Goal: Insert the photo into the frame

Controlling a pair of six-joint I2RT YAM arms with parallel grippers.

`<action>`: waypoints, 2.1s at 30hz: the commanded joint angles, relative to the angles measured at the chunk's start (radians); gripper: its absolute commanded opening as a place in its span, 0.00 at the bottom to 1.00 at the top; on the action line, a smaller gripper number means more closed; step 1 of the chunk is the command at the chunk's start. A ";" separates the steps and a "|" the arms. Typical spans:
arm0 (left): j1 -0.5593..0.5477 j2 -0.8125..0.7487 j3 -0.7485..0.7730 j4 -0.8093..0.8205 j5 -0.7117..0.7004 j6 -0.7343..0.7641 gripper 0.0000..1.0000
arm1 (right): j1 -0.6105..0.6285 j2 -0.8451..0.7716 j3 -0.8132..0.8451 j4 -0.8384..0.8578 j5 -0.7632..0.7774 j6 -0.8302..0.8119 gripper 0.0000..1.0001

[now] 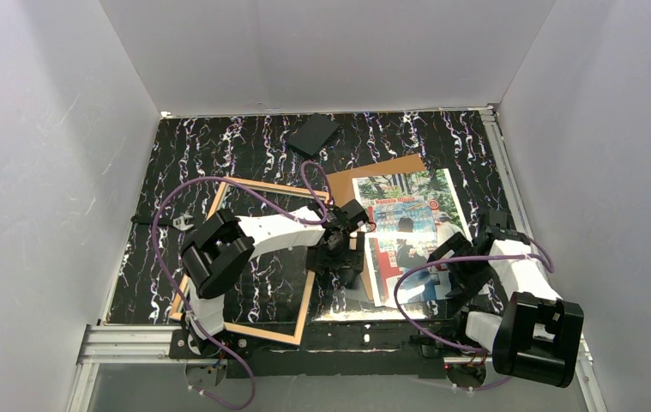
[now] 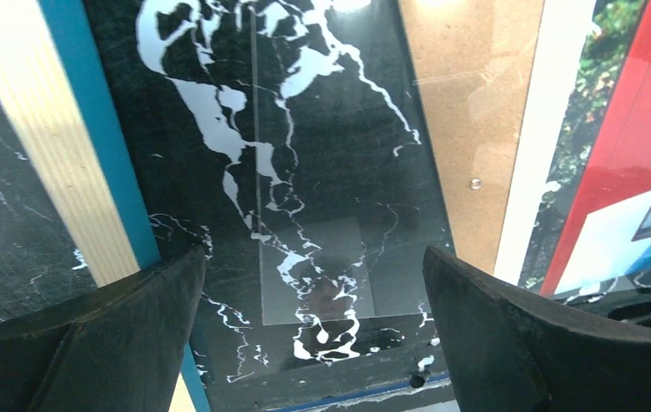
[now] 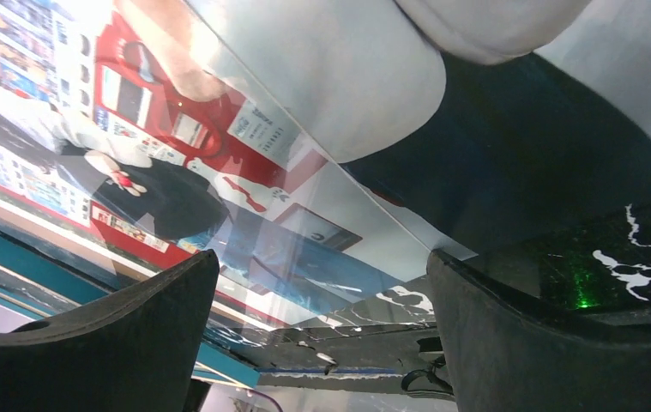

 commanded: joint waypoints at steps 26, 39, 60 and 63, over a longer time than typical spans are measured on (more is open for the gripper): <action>-0.014 -0.165 -0.104 0.163 0.151 0.028 1.00 | -0.005 -0.120 0.039 -0.044 -0.082 -0.032 1.00; 0.004 -0.106 -0.097 0.104 0.079 0.026 1.00 | -0.006 -0.055 0.192 -0.106 0.215 0.002 1.00; 0.099 -0.017 -0.109 0.199 0.204 -0.013 1.00 | -0.017 0.219 0.156 0.019 0.182 0.043 1.00; 0.100 0.010 -0.098 0.230 0.234 -0.033 1.00 | -0.016 0.220 0.137 0.052 0.106 0.034 1.00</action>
